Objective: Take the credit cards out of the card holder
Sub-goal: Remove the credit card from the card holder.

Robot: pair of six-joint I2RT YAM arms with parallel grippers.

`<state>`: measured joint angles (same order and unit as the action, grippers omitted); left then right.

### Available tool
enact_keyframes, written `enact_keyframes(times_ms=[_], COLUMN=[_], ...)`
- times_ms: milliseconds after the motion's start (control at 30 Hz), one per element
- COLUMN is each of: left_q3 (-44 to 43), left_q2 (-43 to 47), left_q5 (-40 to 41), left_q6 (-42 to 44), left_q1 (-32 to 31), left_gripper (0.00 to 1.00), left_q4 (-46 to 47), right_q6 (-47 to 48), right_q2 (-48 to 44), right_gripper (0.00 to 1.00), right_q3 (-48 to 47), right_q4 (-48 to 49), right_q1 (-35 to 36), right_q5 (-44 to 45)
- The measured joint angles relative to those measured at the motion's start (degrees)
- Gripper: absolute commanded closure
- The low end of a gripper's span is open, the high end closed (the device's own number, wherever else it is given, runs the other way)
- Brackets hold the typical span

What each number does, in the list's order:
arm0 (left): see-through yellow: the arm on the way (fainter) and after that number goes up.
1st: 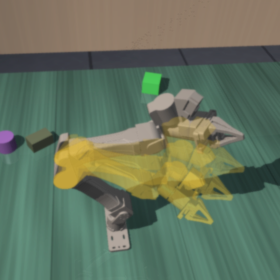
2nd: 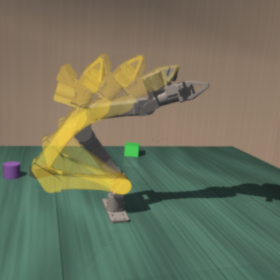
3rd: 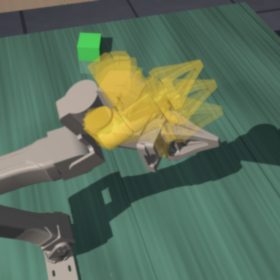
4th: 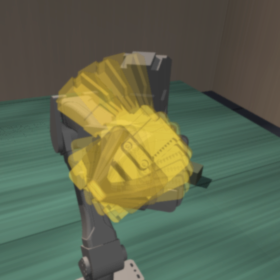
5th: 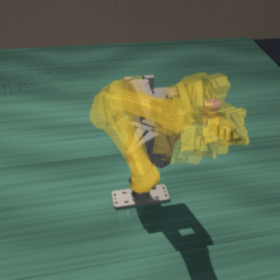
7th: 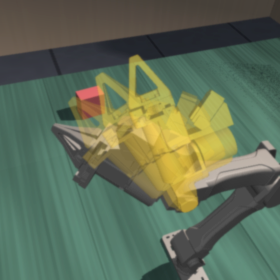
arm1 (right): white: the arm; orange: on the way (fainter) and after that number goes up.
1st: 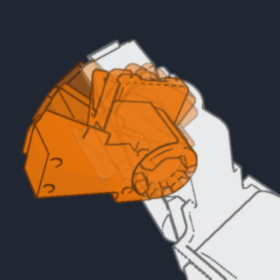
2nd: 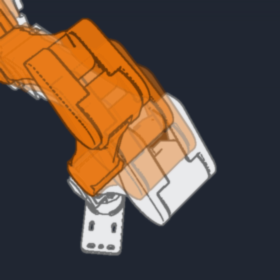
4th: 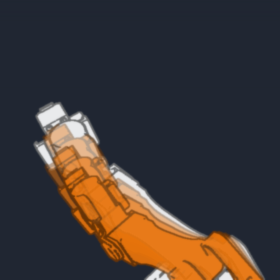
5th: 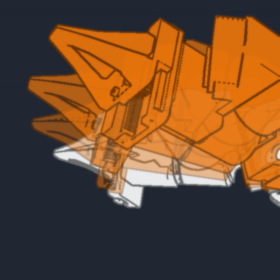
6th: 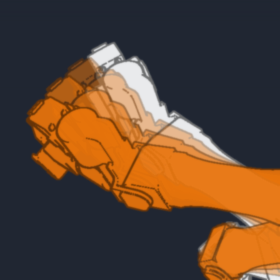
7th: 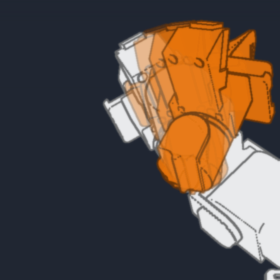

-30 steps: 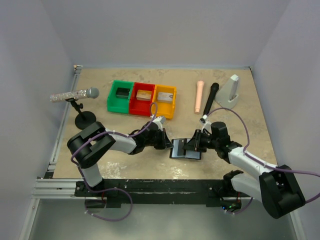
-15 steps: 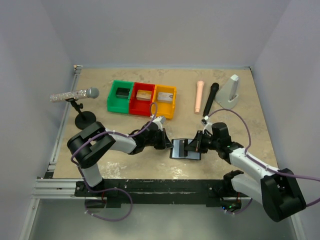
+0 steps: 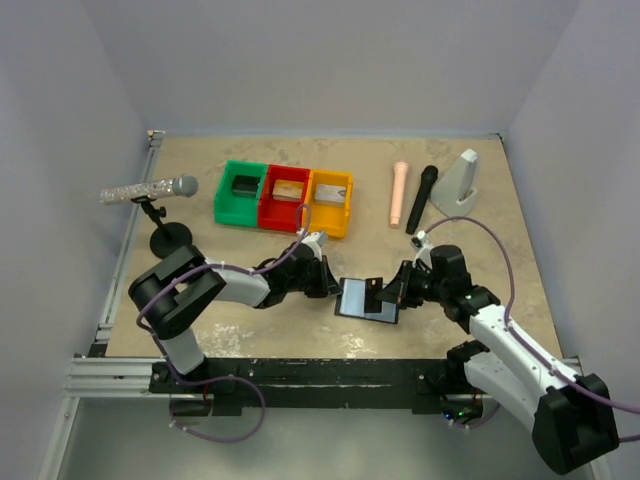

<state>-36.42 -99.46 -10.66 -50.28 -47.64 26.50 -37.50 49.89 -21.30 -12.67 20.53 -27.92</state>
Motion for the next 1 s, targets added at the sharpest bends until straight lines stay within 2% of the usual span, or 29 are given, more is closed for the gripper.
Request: enact_keyframes(times_ms=[100,233,400,533,667,800,900,1000], left_q3=[0.0,0.0,-0.04,-0.22,-1.16,0.22,7.91,20.59], left_q2=[1.29,3.72,8.39,15.72,24.83,33.16,39.21,43.67], left_q5=[1.11,2.43,2.47,2.32,2.45,2.58,2.08,0.04], left_q6=[0.39,1.66,3.19,3.74,4.0,4.48,5.57,5.27], left_q1=[0.11,0.33,0.48,0.37,0.37,0.37,0.37,0.5], left_gripper=[1.0,0.74,0.54,0.38,0.36,0.4,0.43,0.46], left_q4=[-2.14,-6.36,-12.15,-16.7,-19.06,-17.51,-9.68,1.81], right_q6=[0.59,1.95,4.35,6.25,7.63,7.82,7.87,7.02], right_q2=[-2.62,-6.25,-8.24,-8.72,-8.72,-8.63,-7.67,-5.05], right_gripper=[1.0,1.0,1.0,1.0,1.0,1.0,1.0,1.0], right_q3=[-2.36,-5.01,-7.23,-9.27,-11.15,-11.74,-12.28,-12.57], right_q4=[-3.93,-8.52,-12.55,-13.77,-13.25,-11.1,-8.72,-4.28], right_q1=[0.02,0.02,0.02,0.0,0.02,0.04,0.31,0.72], right_q5=[0.68,1.9,2.91,2.08,-1.01,-6.6,-12.35,-18.75])
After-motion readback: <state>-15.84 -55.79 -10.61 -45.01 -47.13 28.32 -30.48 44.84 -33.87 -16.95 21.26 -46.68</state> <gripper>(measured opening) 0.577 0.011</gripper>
